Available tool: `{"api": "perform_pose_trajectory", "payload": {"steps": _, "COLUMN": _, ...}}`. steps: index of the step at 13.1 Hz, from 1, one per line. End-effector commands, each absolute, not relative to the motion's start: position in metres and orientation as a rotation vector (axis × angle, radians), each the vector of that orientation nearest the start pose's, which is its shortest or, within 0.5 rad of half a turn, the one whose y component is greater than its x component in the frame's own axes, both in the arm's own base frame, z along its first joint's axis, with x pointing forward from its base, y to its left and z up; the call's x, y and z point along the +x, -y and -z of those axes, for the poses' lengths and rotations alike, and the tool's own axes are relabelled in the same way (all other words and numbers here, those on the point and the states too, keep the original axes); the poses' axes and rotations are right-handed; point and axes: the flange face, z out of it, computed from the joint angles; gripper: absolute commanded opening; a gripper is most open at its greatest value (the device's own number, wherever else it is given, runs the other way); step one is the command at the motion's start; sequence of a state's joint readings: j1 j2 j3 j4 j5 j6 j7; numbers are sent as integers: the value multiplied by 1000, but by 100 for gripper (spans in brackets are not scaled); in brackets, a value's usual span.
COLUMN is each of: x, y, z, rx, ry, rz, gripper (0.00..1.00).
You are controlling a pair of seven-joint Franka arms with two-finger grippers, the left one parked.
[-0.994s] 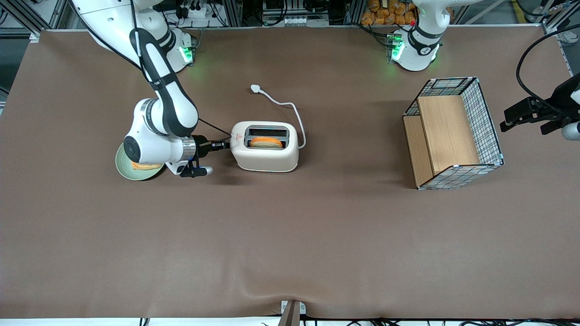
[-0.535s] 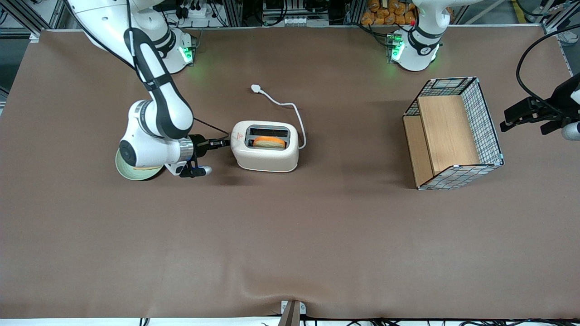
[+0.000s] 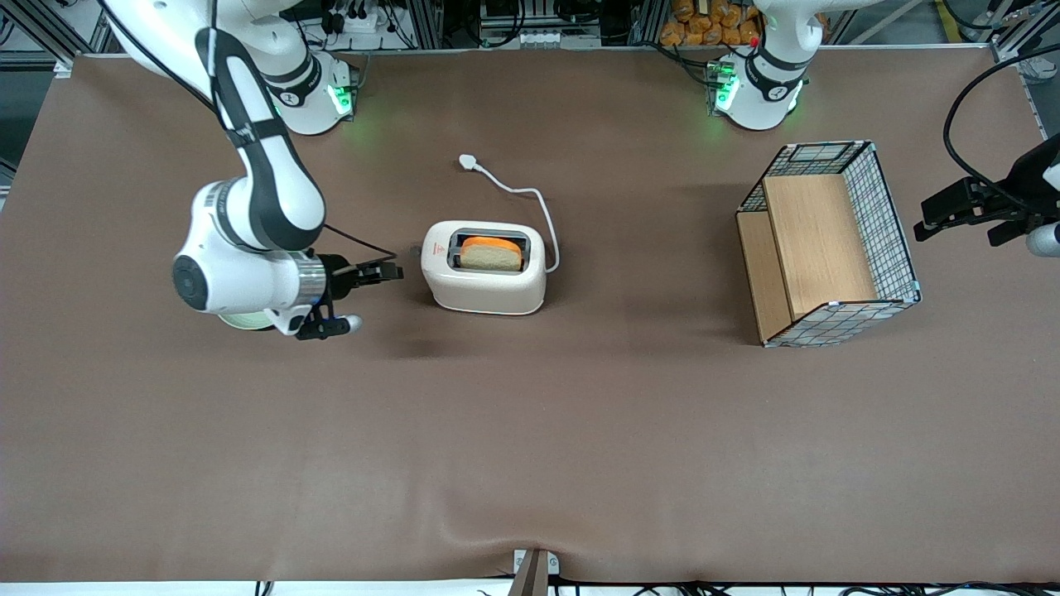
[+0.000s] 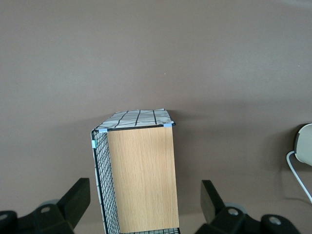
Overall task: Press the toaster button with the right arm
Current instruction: 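Lift the right gripper up and away from the toaster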
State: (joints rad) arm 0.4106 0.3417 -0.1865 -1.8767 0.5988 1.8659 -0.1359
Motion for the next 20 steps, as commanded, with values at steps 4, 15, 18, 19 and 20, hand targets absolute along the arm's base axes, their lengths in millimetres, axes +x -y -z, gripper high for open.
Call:
{"api": "perform_pose_trajectory", "payload": {"steps": 4, "x": 588, "y": -141, "z": -370, "rx": -2720, "ry": 124, "rz": -447, "gripper": 100}}
{"api": "perform_pose_trajectory", "payload": {"steps": 15, "x": 606, "y": -121, "z": -442, "rx": -2847, "ry": 226, "rz": -352, "gripper": 100}}
{"api": "perform_pose_trajectory", "payload": {"steps": 18, "x": 617, "y": -100, "z": -500, "rx": -3026, "ry": 322, "rz": -227, "gripper": 100}}
{"api": "perform_pose_trajectory", "payload": {"steps": 19, "x": 614, "y": -84, "z": -517, "rx": -3065, "ry": 314, "rz": -189, "gripper": 100}}
{"api": "perform_pose_trajectory", "payload": {"steps": 20, "x": 609, "y": -77, "z": -529, "rx": -3072, "ry": 308, "rz": -168, "gripper": 100}}
